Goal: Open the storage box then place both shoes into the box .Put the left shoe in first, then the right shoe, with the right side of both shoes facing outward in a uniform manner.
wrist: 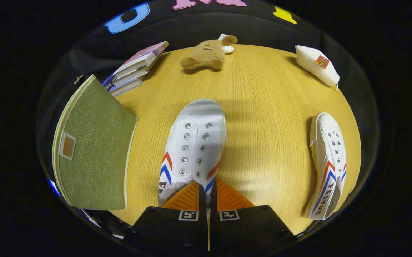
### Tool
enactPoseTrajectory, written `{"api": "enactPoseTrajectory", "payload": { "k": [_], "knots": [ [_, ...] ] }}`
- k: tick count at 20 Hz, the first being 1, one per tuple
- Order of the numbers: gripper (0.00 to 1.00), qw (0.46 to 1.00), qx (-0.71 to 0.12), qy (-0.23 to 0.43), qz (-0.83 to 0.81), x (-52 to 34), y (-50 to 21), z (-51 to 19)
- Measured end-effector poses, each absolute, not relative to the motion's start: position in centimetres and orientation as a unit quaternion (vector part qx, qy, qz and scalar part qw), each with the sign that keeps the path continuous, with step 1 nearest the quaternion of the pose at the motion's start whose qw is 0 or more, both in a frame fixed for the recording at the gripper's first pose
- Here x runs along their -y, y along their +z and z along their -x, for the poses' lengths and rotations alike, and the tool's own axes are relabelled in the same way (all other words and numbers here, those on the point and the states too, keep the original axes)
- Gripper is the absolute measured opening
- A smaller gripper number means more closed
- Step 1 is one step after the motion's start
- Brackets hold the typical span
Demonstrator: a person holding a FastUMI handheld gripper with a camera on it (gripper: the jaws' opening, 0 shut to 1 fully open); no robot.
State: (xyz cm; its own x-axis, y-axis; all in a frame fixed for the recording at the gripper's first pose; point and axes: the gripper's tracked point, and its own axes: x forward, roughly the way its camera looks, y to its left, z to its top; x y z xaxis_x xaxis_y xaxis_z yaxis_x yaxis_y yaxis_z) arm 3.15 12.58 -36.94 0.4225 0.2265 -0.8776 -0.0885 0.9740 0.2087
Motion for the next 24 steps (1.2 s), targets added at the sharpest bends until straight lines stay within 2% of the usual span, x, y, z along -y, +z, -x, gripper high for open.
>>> {"api": "enactPoseTrajectory", "payload": {
  "k": [5, 13, 20, 24],
  "knots": [
    [0.05, 0.834, -0.527, 0.077, -0.141, -13.2, -35.9, -3.0],
    [0.05, 0.846, -0.492, 0.093, -0.182, -14.3, -28.7, -3.0],
    [0.05, 0.857, -0.448, 0.141, -0.212, -18.0, -17.8, -3.3],
    [0.05, 0.842, -0.438, 0.184, -0.257, -23.2, -13.1, -3.4]
  ]
}}
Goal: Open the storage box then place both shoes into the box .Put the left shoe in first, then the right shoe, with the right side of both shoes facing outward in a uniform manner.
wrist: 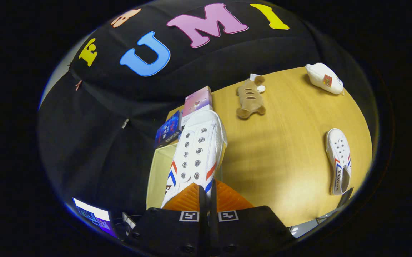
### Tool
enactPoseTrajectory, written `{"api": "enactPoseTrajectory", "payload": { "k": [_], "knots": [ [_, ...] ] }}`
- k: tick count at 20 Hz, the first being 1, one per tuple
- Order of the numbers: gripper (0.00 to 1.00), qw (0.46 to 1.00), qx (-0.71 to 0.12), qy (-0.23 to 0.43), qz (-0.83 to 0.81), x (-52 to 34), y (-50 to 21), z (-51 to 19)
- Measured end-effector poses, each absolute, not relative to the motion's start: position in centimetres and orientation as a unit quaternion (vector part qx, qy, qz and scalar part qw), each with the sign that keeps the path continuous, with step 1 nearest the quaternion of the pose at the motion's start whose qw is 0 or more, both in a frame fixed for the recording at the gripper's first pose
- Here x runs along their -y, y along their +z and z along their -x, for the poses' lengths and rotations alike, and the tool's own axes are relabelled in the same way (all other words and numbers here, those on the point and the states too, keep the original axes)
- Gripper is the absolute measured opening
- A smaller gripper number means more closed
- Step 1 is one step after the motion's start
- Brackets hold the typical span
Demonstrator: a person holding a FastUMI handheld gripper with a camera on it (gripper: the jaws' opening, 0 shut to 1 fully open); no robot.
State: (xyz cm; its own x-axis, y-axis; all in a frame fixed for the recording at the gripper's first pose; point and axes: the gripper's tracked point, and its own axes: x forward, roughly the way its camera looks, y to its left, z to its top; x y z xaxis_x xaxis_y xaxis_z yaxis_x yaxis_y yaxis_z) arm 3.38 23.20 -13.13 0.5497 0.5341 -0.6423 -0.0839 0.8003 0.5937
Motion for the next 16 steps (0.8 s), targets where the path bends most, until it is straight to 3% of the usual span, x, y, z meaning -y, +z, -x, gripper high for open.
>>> {"api": "enactPoseTrajectory", "payload": {
  "k": [6, 16],
  "knots": [
    [0.05, 0.827, -0.443, 0.233, -0.254, -31.2, -11.7, -2.6],
    [0.05, 0.826, -0.463, 0.225, -0.228, -39.1, -15.7, -1.8]
  ]
}}
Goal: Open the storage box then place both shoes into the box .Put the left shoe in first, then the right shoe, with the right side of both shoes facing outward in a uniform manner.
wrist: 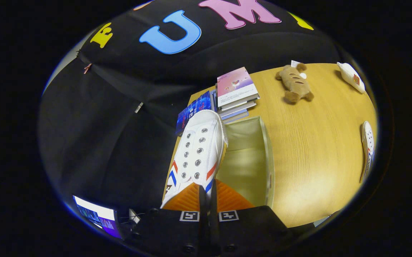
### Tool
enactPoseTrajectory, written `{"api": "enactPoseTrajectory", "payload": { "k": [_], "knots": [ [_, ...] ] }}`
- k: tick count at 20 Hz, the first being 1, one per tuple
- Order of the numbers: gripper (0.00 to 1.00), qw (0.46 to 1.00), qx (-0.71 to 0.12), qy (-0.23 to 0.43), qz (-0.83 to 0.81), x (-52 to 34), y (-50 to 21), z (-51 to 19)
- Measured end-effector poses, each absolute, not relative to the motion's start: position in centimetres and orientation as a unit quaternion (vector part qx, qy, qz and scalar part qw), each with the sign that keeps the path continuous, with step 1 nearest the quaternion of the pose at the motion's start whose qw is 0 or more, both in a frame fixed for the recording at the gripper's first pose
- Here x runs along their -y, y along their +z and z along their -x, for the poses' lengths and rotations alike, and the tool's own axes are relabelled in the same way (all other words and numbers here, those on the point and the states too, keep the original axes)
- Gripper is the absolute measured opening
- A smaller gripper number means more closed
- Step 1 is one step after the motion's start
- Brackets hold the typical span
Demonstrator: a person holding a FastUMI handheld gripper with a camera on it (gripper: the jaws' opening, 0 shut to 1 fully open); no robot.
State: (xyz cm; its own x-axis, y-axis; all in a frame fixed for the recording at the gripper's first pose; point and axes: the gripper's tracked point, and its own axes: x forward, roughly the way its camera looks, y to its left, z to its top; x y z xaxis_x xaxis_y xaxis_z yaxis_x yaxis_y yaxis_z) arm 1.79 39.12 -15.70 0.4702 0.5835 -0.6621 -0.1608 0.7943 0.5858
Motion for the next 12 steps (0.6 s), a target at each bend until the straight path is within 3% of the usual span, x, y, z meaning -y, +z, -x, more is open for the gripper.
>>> {"api": "enactPoseTrajectory", "payload": {
  "k": [12],
  "knots": [
    [0.05, 0.815, -0.515, 0.204, -0.171, -41.8, -23.1, -0.9]
  ]
}}
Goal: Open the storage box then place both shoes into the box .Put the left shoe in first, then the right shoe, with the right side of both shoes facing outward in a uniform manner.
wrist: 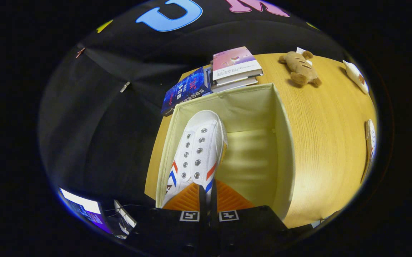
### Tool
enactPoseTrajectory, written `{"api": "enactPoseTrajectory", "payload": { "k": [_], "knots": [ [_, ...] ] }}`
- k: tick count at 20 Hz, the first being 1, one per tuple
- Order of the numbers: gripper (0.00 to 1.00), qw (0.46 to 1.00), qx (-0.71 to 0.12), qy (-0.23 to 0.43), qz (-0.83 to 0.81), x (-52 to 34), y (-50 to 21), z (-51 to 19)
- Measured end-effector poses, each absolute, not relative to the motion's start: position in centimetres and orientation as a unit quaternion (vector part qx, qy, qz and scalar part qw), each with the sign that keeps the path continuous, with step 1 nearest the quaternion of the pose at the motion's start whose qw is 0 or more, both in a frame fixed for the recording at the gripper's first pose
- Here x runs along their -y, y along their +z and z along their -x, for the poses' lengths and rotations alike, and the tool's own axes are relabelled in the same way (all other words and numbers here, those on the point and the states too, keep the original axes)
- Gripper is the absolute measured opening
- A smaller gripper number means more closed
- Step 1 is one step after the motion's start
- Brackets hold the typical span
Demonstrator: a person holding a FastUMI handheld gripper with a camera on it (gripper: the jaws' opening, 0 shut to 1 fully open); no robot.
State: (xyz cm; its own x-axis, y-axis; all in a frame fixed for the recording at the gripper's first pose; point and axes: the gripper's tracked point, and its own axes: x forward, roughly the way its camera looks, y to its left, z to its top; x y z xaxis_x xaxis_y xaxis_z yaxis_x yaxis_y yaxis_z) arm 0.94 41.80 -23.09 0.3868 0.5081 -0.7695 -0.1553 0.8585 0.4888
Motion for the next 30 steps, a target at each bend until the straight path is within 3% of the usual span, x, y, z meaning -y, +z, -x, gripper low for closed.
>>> {"api": "enactPoseTrajectory", "payload": {
  "k": [3, 4, 8, 13, 20, 30],
  "knots": [
    [0.06, 0.812, -0.521, 0.2, -0.172, -42.8, -24.3, -1.3],
    [0.19, 0.81, -0.516, 0.212, -0.181, -43.8, -23.9, -1.2],
    [0.98, 0.827, -0.481, 0.252, -0.144, -43.6, -21.4, -1.4],
    [0.99, 0.864, -0.405, 0.28, -0.111, -38.3, -16.2, -1.4],
    [0.99, 0.914, -0.342, 0.216, -0.027, -20.9, -14.2, -3.4],
    [0.99, 0.911, -0.398, 0.098, 0.045, 3.6, -21.9, -2.1]
  ]
}}
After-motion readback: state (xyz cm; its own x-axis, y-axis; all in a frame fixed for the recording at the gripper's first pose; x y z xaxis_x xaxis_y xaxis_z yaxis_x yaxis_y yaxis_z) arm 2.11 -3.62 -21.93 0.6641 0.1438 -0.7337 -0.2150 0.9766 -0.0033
